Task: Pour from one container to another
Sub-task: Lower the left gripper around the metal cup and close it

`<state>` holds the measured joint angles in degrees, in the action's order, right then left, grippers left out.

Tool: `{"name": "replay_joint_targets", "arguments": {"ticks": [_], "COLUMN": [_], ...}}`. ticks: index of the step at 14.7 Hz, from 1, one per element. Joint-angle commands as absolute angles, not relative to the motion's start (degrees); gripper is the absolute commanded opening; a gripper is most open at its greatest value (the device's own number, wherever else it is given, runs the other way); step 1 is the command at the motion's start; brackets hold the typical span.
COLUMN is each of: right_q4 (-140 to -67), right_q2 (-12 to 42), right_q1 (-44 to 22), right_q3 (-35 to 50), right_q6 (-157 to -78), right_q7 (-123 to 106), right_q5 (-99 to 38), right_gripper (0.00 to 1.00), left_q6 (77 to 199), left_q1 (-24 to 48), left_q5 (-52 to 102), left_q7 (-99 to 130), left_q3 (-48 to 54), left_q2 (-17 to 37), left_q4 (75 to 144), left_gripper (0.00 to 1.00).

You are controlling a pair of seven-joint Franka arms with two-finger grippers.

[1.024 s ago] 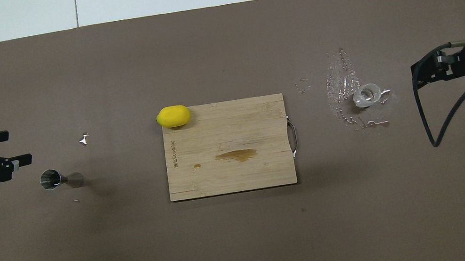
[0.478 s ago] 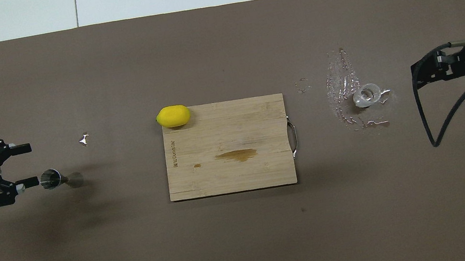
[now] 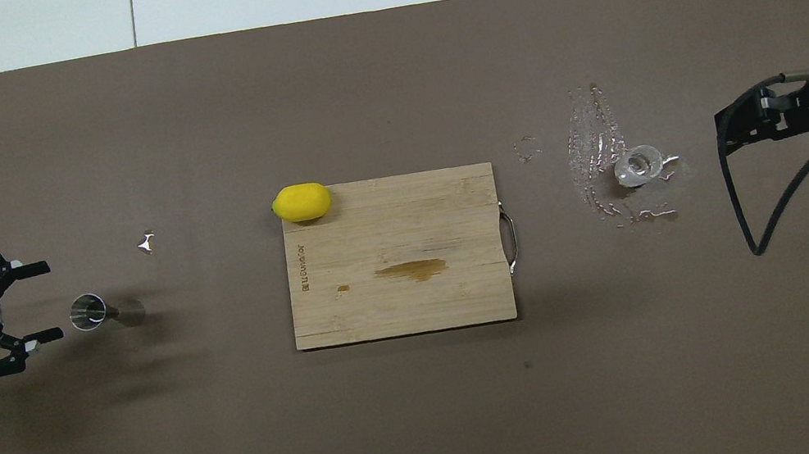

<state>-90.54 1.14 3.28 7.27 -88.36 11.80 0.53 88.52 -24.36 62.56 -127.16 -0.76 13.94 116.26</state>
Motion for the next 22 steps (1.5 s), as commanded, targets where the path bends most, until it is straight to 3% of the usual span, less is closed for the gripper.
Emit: {"name": "replay_joint_targets", "arguments": {"ticks": [1, 3, 17, 20, 22], "right_q4": [-92.11, -92.11, -92.11, -92.11, -92.11], "right_q2": [-0.35, -0.35, -0.35, -0.35, -0.35], "right_q1": [3.96, 3.96, 3.96, 3.96, 3.96], "right_q3": [7.73, 7.73, 7.73, 7.73, 7.73], "right_q6": [-88.59, -88.59, -88.59, -88.59, -88.59], "right_q7": [10.72, 10.72, 10.72, 10.72, 10.72], "right_q5": [0.88, 0.88, 0.88, 0.88, 0.88], "right_gripper": [1.00, 1.00, 1.00, 1.00, 1.00], "left_q6": [87.37, 85.44, 85.52, 85.52, 85.60], "left_q1": [-25.74, -26.28, -25.66, -25.75, -25.84], "left_q5": [64.51, 66.26, 67.32, 67.32, 67.32], "left_q7": [-133.68, -136.22, -137.46, -137.46, -137.90], "left_q3": [-0.62, -0.61, -0.62, -0.62, -0.62], "left_q2": [15.28, 19.06, 19.16, 19.16, 19.16], "left_q4": [118.47, 118.56, 121.11, 121.11, 121.03], "left_gripper": [1.00, 1.00, 1.00, 0.81, 0.57]}}
